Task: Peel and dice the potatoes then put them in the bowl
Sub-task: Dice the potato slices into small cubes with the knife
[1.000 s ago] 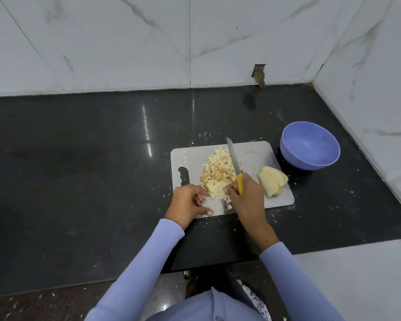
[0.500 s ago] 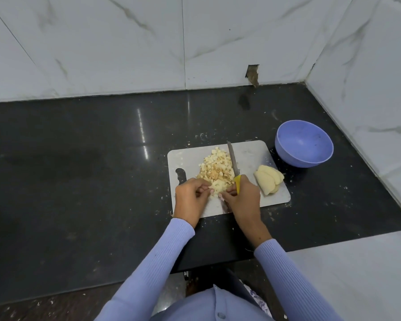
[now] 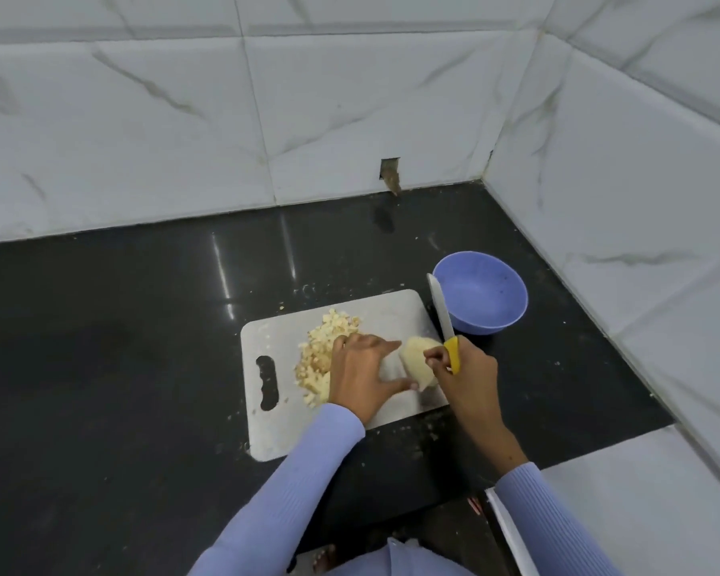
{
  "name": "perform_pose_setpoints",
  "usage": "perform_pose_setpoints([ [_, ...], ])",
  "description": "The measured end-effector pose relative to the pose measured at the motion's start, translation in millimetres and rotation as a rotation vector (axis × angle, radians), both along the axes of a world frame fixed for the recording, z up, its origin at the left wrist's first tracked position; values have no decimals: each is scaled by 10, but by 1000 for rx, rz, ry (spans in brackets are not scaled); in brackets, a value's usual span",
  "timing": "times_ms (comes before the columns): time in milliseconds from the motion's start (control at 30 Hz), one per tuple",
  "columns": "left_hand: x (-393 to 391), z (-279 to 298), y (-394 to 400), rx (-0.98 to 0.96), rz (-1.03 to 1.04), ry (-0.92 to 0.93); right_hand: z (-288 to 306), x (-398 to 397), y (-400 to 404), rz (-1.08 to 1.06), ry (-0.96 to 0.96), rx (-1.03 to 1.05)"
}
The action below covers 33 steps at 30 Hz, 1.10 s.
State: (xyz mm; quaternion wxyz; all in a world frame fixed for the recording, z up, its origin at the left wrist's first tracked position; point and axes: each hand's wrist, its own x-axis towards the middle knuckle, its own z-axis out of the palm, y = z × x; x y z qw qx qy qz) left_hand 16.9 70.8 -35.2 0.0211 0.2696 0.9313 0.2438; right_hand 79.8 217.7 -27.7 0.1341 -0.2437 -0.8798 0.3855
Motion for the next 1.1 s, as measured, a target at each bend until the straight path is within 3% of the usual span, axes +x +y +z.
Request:
perform_pose_setpoints([
  [133, -7, -9, 328, -160, -56, 13, -71, 49, 207, 10, -30, -38],
  [367, -2, -107, 457, -238, 0, 16, -100, 44, 298, 115, -118, 4],
  [600, 41, -39, 392, -69, 64, 66, -102, 52, 328, 121, -140, 9],
  [767, 151, 32, -88, 15, 195, 101, -58, 51, 193, 179, -131, -4],
  [1100, 603, -119, -1369, -90, 436, -5, -16, 128, -700, 638, -243, 35],
])
